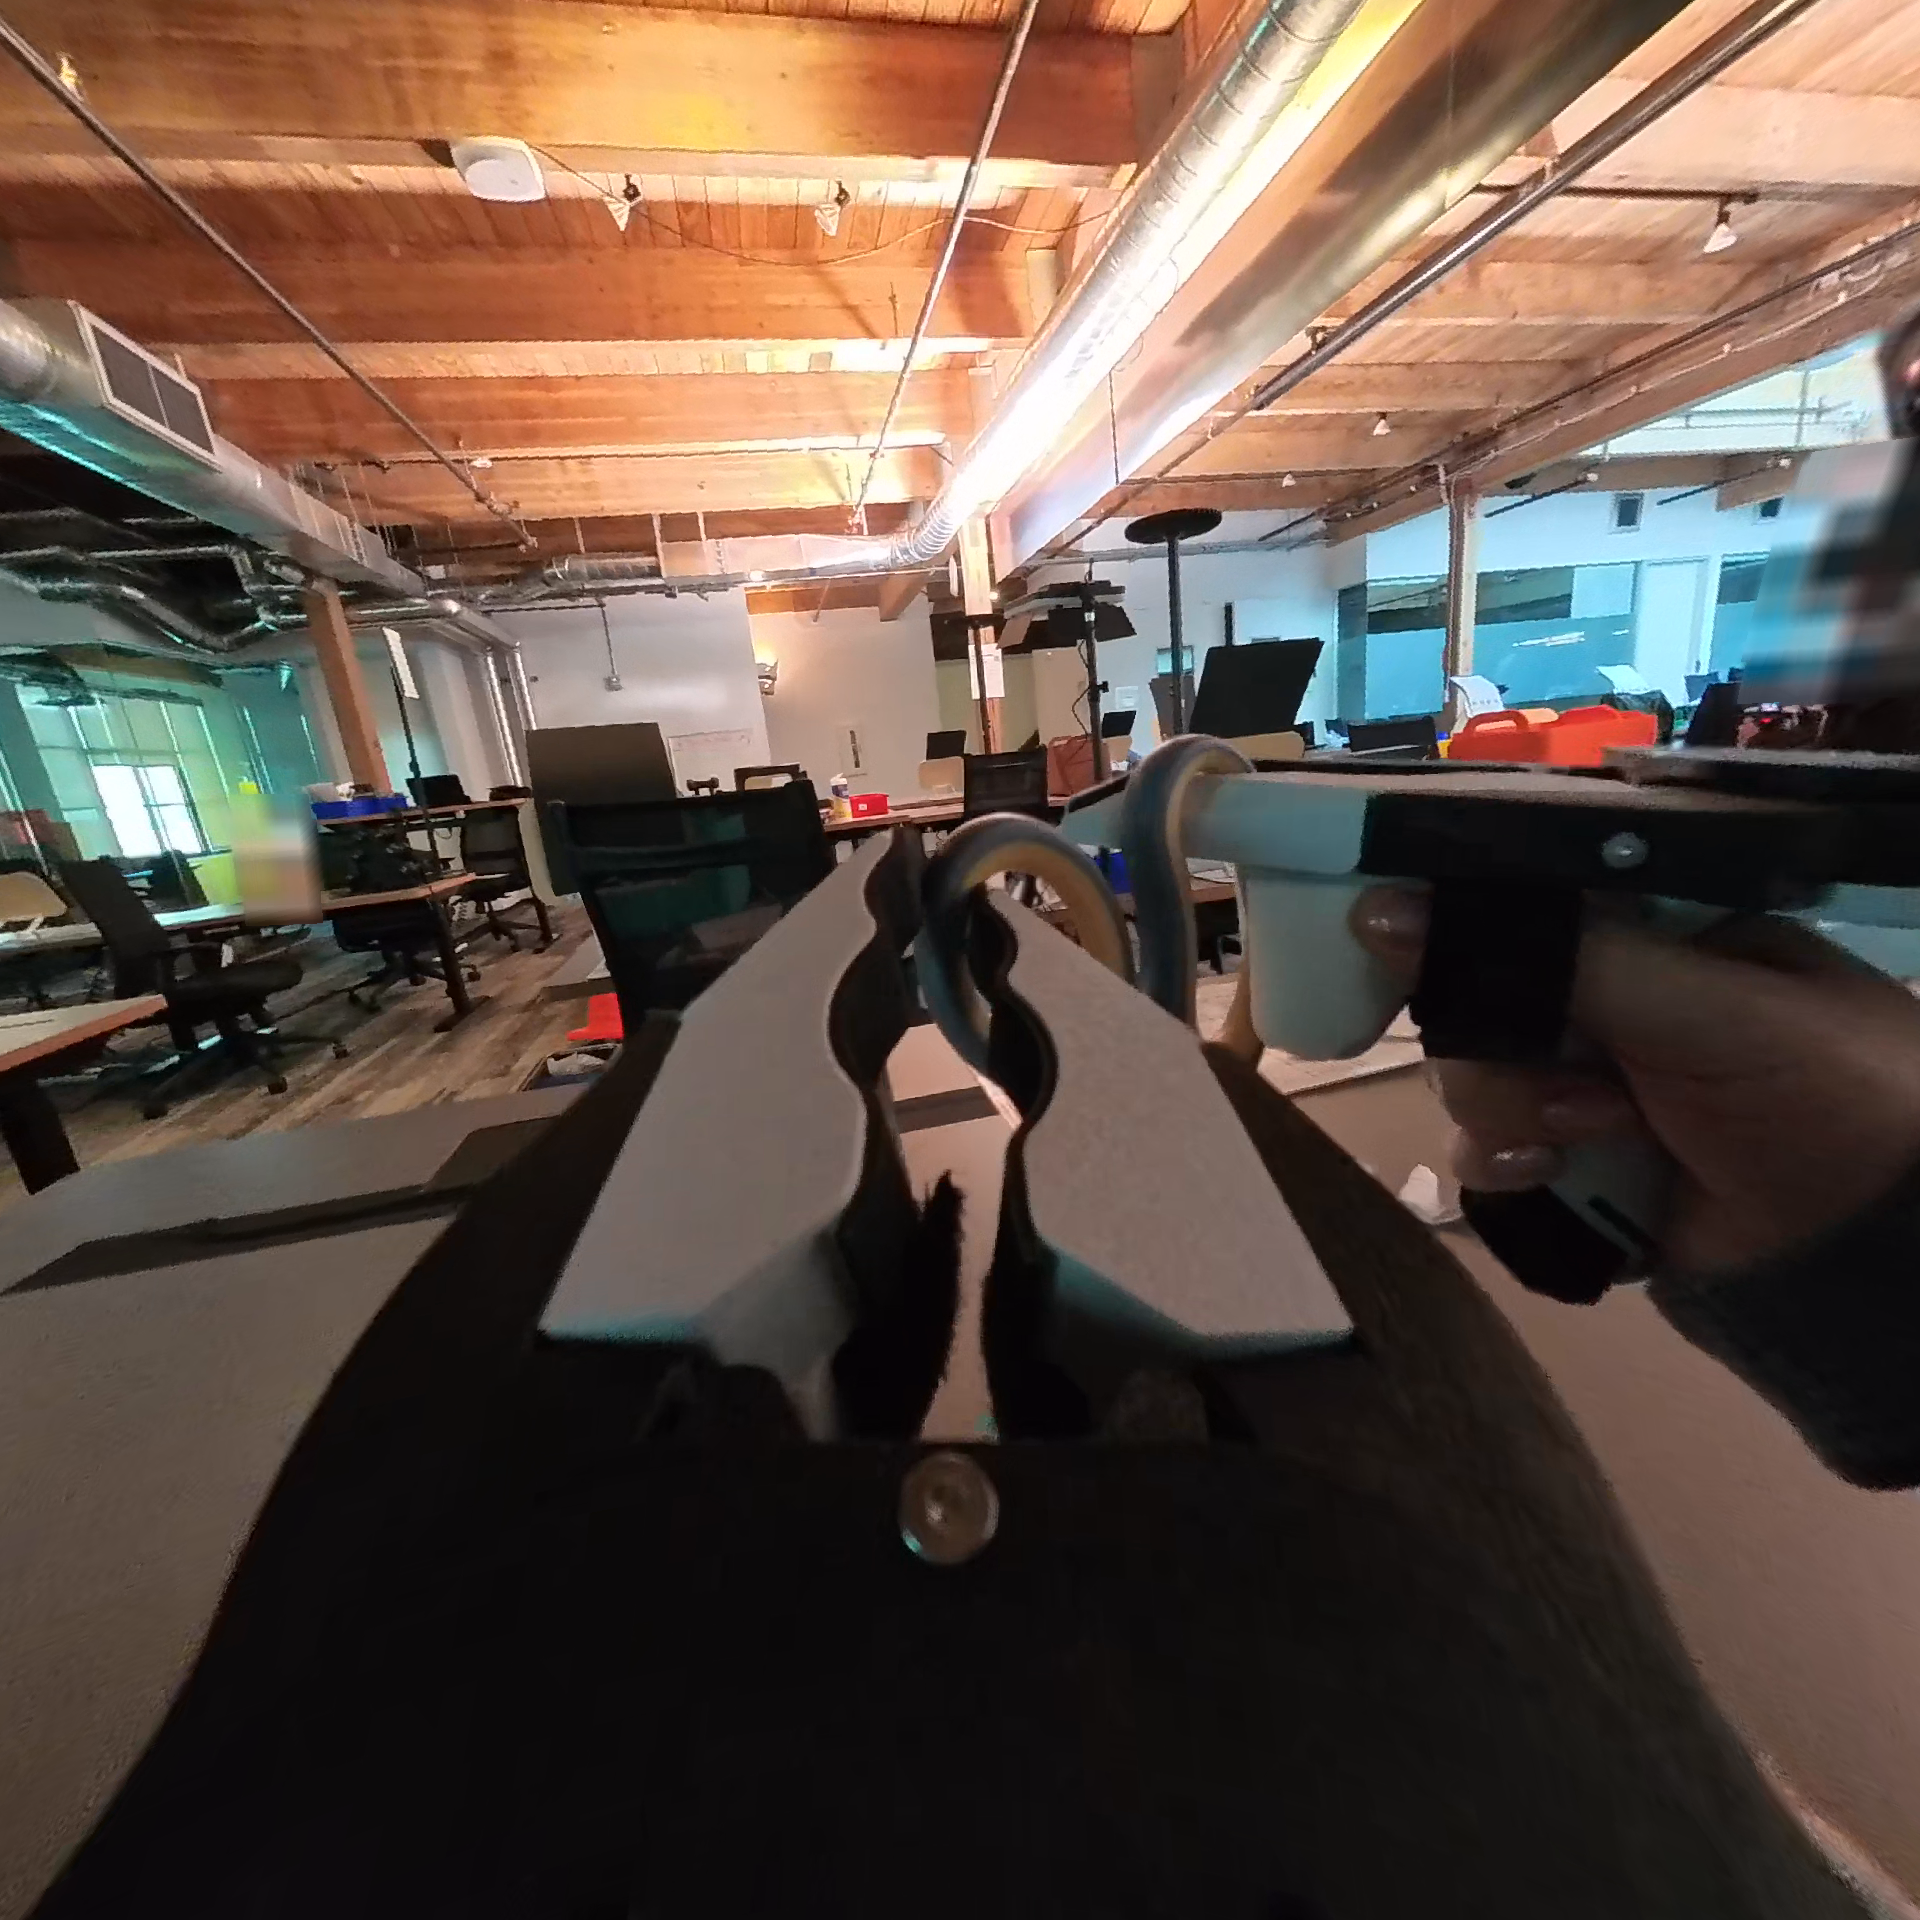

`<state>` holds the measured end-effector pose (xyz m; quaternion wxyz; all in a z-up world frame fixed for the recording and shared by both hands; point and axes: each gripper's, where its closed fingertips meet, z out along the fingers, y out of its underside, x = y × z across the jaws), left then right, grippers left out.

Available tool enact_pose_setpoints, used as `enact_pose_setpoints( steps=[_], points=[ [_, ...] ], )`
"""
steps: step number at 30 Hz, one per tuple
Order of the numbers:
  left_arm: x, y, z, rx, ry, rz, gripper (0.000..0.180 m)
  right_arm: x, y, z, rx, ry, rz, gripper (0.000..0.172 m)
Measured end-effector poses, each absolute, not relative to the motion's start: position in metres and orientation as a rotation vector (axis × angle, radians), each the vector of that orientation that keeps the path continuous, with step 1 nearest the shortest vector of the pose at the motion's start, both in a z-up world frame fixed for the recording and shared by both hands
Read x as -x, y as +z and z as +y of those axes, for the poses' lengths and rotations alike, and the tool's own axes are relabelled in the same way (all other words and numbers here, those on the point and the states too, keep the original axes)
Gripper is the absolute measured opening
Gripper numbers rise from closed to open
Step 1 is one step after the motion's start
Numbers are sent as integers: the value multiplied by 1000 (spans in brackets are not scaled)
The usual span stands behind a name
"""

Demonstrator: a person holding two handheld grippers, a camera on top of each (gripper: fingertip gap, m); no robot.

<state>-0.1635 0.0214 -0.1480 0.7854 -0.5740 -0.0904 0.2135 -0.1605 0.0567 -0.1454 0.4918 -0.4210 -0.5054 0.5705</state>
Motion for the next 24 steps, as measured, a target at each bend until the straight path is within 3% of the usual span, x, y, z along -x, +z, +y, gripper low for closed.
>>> enact_pose_setpoints(
  steps=[14,16,18,19,21,24],
  points=[
    [161,-158,29,1333,405,-176,8,159,-150,65,999,1342,-1247,0],
    [165,-164,32,1388,406,-203,24,157,-145,63,971,1358,-1236,0],
    [167,-167,35,1427,422,-219,28,156,-144,62,958,1343,-1241,0],
    [168,-166,36,1435,440,-217,27,156,-144,62,950,1326,-1245,0],
    [171,-159,33,1417,502,-214,8,156,-144,59,937,1300,-1247,0],
    [177,-158,33,1425,578,-257,7,154,-141,57,916,1221,-1216,0]
  ],
)
